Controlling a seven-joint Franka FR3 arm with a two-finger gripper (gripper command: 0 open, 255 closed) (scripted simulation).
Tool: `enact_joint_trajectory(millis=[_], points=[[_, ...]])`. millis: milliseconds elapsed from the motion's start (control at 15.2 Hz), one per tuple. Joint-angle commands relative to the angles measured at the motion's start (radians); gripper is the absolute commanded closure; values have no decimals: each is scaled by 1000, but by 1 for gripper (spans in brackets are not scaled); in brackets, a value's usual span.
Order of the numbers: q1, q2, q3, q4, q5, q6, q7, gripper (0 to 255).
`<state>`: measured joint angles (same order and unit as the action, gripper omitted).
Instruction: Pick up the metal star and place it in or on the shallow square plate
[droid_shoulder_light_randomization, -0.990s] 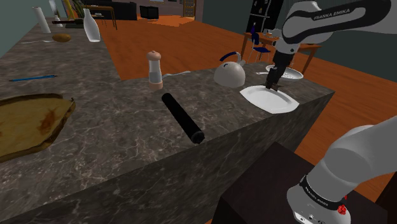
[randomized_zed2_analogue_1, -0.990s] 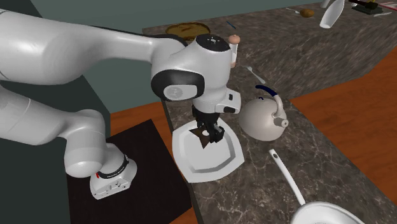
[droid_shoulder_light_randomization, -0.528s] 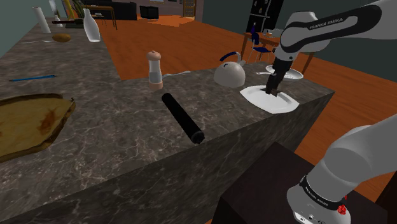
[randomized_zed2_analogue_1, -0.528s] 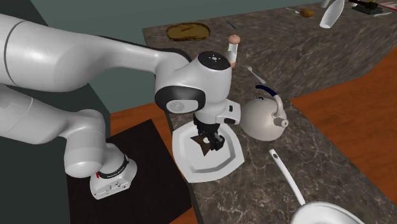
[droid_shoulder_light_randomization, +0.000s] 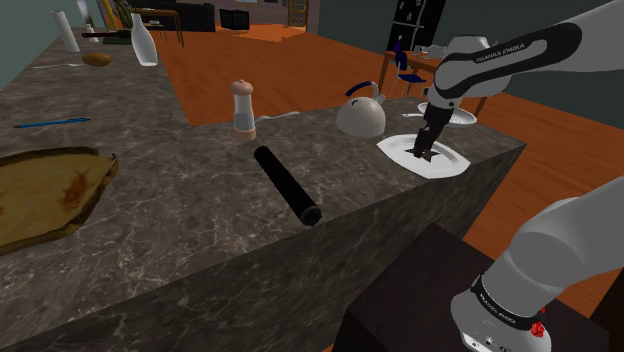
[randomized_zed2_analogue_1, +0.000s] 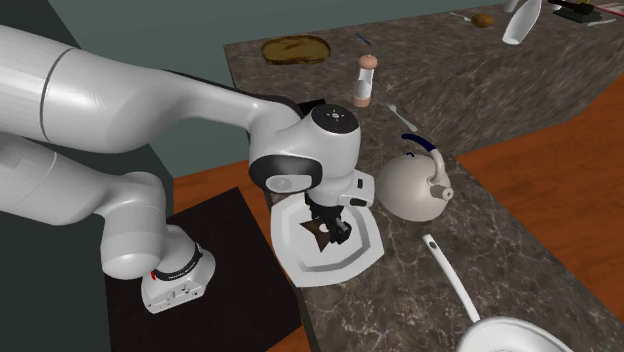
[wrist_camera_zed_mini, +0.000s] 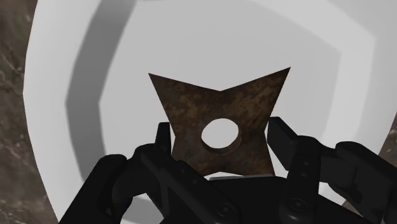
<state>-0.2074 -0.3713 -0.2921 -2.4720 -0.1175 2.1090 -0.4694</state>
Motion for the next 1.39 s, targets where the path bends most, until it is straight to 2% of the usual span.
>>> enact_joint_trajectory(millis=[0,330,396,726,990,1320], points=[[1,3,0,-5,0,8,1,255],[1,3,0,-5,0,8,1,255],[1,3,0,-5,0,8,1,0],[1,3,0,-5,0,8,1,0],[1,-43,14,87,1,-129,5,0],[1,-43,14,87,1,-129,5,0]])
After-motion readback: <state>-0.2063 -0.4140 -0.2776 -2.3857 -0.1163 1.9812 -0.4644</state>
